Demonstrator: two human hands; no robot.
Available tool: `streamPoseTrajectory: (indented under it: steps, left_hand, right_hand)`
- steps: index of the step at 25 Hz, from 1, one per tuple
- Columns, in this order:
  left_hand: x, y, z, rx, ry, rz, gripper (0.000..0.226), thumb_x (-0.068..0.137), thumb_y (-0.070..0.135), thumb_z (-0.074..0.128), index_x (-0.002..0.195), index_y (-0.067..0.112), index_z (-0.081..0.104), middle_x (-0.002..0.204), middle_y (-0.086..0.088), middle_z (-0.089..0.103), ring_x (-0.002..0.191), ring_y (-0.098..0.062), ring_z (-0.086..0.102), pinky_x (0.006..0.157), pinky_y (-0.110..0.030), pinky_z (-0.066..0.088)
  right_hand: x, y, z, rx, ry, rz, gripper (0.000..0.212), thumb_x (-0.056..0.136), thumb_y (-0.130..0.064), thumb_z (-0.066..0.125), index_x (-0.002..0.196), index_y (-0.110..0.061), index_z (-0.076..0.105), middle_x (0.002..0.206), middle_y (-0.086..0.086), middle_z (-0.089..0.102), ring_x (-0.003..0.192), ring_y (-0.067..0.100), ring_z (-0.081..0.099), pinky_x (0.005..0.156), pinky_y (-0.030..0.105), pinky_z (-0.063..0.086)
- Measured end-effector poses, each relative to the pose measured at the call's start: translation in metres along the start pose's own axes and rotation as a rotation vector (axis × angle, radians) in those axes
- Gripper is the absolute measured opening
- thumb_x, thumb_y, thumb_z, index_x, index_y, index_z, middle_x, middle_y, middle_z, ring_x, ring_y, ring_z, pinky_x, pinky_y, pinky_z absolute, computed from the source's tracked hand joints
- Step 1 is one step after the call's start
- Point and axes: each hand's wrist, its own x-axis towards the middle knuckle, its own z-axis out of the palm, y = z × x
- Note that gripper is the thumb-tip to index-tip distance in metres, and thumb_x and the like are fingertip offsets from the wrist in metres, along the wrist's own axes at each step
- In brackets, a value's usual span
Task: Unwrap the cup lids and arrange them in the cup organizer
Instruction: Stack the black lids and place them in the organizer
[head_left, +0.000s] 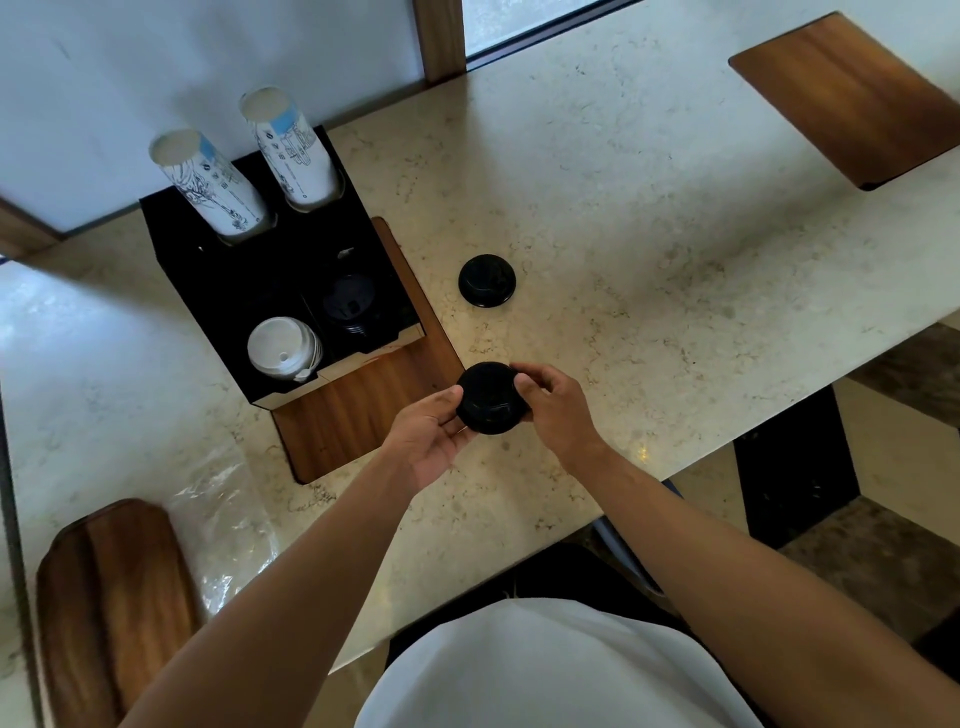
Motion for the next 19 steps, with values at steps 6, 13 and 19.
streamPoseTrajectory:
  steps: [6, 13, 19]
  left_hand:
    - [0.016, 0.018, 0.003, -0.058, 0.026, -0.004, 0.025, 0.095, 0.01, 0.066, 0.119, 0.004, 0.067, 0.114, -0.018, 0.074, 0.115, -0.031, 0.068, 0.095, -0.042, 0.057]
    - [0.032, 0.029, 0.003, -0.176, 0.112, -0.035, 0.03, 0.092, 0.009, 0.068, 0.122, 0.004, 0.066, 0.116, -0.016, 0.074, 0.117, -0.03, 0.066, 0.096, -0.042, 0.056]
    - [0.038, 0.034, -0.004, -0.226, 0.152, -0.023, 0.033, 0.09, 0.012, 0.069, 0.122, 0.002, 0.067, 0.118, -0.017, 0.073, 0.116, -0.03, 0.066, 0.091, -0.04, 0.056]
  right_hand:
    - [0.046, -0.026, 0.0, -0.14, 0.002, 0.033, 0.028, 0.102, -0.02, 0.05, 0.12, -0.006, 0.067, 0.105, 0.011, 0.072, 0.094, 0.027, 0.073, 0.081, 0.039, 0.063]
    - [0.135, -0.053, 0.005, -0.656, 0.035, -0.168, 0.037, 0.095, -0.032, 0.065, 0.127, -0.014, 0.061, 0.122, 0.006, 0.058, 0.105, 0.017, 0.059, 0.093, 0.028, 0.049]
    - [0.181, -0.054, 0.022, -1.064, -0.024, -0.308, 0.088, 0.074, -0.045, 0.079, 0.147, -0.017, 0.037, 0.144, 0.012, 0.032, 0.129, 0.035, 0.037, 0.106, 0.045, 0.041]
